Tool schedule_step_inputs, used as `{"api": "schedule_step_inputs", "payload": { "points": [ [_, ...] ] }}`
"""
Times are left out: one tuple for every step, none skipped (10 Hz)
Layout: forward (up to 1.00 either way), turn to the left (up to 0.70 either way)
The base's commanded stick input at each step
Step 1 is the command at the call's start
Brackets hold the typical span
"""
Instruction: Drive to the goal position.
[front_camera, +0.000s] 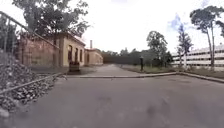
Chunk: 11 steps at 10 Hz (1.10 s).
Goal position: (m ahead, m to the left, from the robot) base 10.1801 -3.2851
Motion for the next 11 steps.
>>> {"api": "schedule_step_inputs", "payload": {
  "points": [
    [0.70,-0.12],
    [0.70,-0.01],
    [0.70,0.00],
    [0.70,0.00],
    [0.70,0.00],
    [0.70,0.00],
    [0.70,-0.10],
    [0.70,-0.31],
    [0.70,-0.20],
    [0.70,-0.01],
    [0.70,0.00]
  ]
}}
